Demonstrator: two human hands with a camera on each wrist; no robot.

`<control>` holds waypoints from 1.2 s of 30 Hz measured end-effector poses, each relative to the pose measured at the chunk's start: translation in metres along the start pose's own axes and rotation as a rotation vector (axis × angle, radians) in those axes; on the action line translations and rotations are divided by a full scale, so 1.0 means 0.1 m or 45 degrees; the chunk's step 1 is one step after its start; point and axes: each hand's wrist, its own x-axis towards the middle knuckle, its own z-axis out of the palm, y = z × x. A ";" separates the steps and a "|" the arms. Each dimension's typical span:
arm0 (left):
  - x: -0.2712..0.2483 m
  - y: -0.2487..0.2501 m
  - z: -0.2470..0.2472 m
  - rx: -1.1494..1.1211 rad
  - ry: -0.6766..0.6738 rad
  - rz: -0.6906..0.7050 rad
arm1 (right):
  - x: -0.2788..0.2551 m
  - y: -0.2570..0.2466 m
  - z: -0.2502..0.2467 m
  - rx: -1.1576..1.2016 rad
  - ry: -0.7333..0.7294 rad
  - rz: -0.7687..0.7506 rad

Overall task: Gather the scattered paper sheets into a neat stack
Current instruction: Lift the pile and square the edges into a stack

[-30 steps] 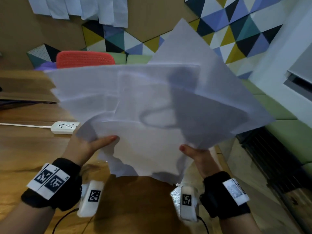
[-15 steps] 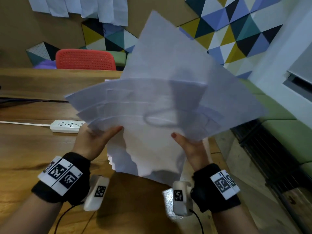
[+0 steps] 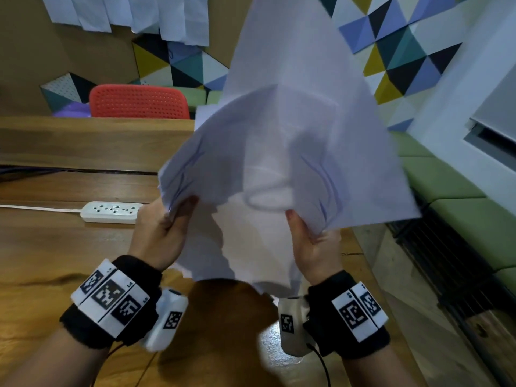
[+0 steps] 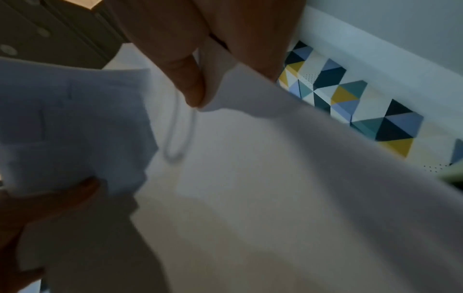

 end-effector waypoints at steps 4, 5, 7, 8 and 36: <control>-0.20 0.00 0.03 -0.097 -0.027 -0.117 | -0.16 0.00 0.06 -0.162 -0.146 0.391; -0.25 -0.02 0.04 -0.133 -0.053 -0.208 | -0.19 0.01 0.08 -0.204 -0.175 0.450; -0.32 -0.12 0.09 -0.184 -0.059 -0.290 | -0.20 0.06 0.11 -0.126 -0.164 0.512; -0.32 -0.14 0.08 -0.174 -0.047 -0.295 | -0.19 0.05 0.12 -0.098 -0.154 0.498; -0.03 0.11 -0.22 -0.442 -0.243 -0.227 | 0.03 0.07 -0.16 0.437 -0.259 0.118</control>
